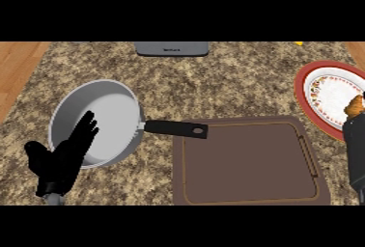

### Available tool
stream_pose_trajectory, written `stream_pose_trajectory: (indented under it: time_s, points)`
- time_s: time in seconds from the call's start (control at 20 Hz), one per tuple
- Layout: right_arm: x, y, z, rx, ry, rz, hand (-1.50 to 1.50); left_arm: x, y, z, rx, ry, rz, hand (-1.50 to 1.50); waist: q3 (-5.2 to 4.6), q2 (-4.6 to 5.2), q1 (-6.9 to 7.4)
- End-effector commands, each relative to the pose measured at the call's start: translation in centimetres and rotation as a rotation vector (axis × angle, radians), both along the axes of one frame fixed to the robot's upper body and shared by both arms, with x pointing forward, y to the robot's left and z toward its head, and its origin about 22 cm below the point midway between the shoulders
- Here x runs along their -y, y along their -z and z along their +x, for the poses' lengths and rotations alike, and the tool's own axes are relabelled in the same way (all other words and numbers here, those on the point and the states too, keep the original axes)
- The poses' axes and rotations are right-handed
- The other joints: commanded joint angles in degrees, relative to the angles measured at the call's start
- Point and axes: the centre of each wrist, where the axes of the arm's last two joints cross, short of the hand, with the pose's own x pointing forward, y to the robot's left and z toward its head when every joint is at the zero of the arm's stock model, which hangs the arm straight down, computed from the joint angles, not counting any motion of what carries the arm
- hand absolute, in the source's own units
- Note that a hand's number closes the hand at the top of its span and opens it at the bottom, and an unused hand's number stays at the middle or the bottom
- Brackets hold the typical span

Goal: Pick the croissant from the tray and place it in the plate

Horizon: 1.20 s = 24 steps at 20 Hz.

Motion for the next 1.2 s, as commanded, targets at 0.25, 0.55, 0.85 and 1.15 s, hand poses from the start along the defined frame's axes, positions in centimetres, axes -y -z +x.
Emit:
stream_pose_trajectory:
  time_s: [0.25,0.55,0.85,1.15]
  points:
    - [1.7,3.0,-1.0,-0.065,-0.055,0.247,-1.5,2.0,3.1,-0.8,-0.122,0.04,-0.07,0.0,-0.87,0.95,-0.55]
    - [0.6,1.8,-0.1,0.113,-0.155,0.102,-1.5,2.8,2.4,0.3,-0.1,0.029,-0.066,0.0,-0.72,1.04,-1.25]
    - [1.6,0.3,-0.9,0.332,-0.103,0.066,-1.5,1.8,3.2,-0.8,-0.111,0.016,-0.077,0.0,-0.95,0.46,-1.29]
    - [0.1,1.7,-3.6,0.445,-0.244,0.141,-1.5,0.8,3.7,-0.9,-0.14,-0.023,-0.074,0.0,-1.15,-0.41,-3.15]
